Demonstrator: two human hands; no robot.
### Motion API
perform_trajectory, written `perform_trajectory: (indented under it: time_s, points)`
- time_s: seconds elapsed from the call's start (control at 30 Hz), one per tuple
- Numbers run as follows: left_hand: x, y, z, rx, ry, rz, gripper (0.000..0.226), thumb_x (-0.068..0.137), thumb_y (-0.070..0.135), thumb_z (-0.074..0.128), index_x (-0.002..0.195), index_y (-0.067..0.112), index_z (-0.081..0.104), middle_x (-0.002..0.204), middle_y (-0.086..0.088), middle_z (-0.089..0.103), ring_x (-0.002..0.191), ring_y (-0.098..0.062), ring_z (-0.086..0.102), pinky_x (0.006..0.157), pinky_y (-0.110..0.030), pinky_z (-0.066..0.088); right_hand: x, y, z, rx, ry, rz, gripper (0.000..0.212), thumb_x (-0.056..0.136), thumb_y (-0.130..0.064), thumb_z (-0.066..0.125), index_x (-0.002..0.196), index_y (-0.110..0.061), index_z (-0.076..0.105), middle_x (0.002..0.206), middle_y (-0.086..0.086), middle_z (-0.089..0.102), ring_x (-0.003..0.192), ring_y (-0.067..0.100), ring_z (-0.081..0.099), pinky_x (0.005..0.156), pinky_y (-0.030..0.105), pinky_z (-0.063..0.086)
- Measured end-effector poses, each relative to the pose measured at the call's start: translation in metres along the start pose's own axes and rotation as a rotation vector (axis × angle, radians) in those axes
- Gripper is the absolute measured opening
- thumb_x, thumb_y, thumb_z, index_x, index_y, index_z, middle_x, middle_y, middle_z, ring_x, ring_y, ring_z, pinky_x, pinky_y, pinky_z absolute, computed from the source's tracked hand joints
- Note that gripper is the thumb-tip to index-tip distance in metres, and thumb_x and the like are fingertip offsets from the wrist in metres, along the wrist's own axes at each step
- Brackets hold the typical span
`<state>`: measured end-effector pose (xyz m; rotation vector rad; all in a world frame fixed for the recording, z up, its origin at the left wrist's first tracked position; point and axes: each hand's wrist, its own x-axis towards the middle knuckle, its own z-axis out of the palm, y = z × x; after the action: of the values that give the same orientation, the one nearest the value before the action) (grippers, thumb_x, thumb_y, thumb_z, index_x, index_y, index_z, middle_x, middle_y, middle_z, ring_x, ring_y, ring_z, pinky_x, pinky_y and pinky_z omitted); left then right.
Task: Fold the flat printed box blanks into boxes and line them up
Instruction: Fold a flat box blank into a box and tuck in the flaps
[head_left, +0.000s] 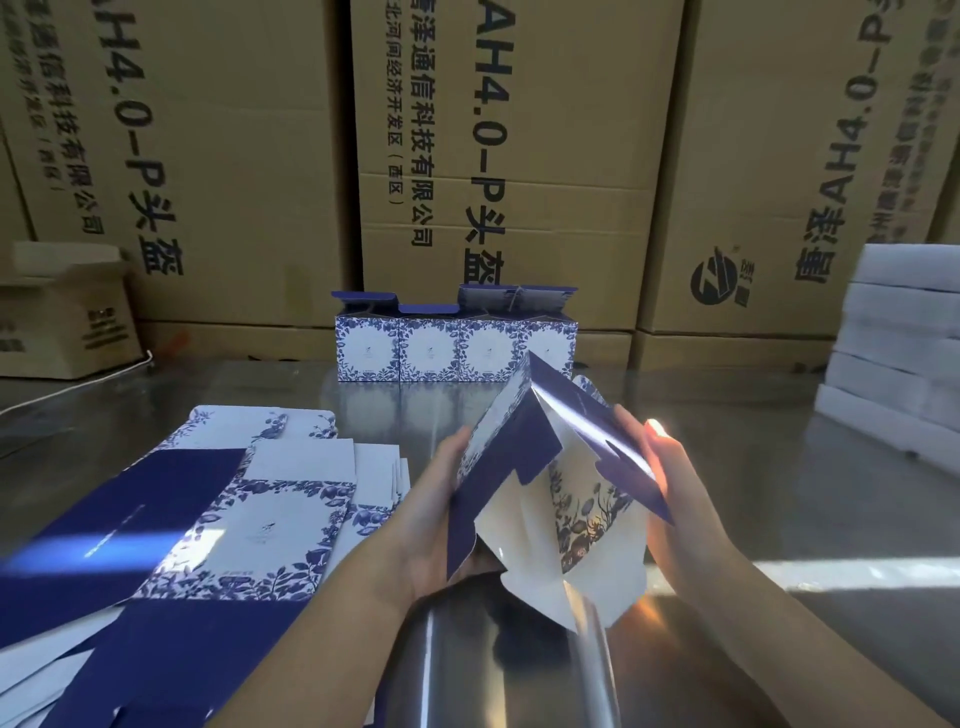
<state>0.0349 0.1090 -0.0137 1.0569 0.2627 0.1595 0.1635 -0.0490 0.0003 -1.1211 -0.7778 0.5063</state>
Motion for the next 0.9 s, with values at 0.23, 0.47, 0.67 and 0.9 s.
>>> perform_trajectory:
  time_s: [0.23, 0.47, 0.67, 0.9]
  points:
    - [0.002, -0.002, -0.003, -0.217, -0.029, 0.047, 0.066, 0.081, 0.068, 0.044, 0.095, 0.012, 0.076, 0.089, -0.010, 0.072, 0.078, -0.025, 0.070, 0.067, -0.034, 0.055, 0.003, -0.001, -0.006, -0.026, 0.032, -0.013, 0.049, 0.077, -0.049, 0.051, 0.124, -0.032, 0.054, 0.115, -0.015, 0.068, 0.109, 0.007, 0.062, 0.092, 0.036, 0.043]
    - [0.001, 0.002, -0.001, -0.278, -0.027, 0.175, 0.061, 0.073, 0.065, 0.051, 0.100, 0.015, 0.074, 0.099, -0.013, 0.066, 0.085, -0.029, 0.066, 0.070, -0.037, 0.055, 0.010, 0.002, -0.011, -0.089, 0.093, -0.035, 0.039, 0.084, -0.044, 0.055, 0.120, -0.028, 0.057, 0.108, -0.009, 0.070, 0.104, 0.012, 0.062, 0.075, 0.031, 0.049]
    - [-0.001, 0.004, 0.007, -0.171, 0.062, 0.330, 0.049, 0.058, 0.039, 0.065, 0.101, 0.017, 0.069, 0.090, -0.008, 0.071, 0.078, -0.023, 0.063, 0.077, -0.036, 0.049, 0.010, 0.001, -0.016, -0.038, 0.120, -0.002, 0.034, 0.096, -0.047, 0.037, 0.101, -0.031, 0.066, 0.114, 0.003, 0.069, 0.103, 0.015, 0.064, 0.102, 0.053, 0.043]
    - [0.000, 0.001, 0.006, 0.045, 0.094, 0.456, 0.078, 0.049, 0.003, 0.050, 0.123, 0.025, 0.054, 0.131, -0.013, 0.058, 0.121, -0.027, 0.054, 0.089, -0.037, 0.047, 0.009, 0.005, -0.010, -0.187, 0.030, 0.131, 0.045, 0.096, -0.040, 0.039, 0.114, -0.006, 0.063, 0.111, 0.015, 0.068, 0.110, 0.033, 0.061, 0.097, 0.047, 0.046]
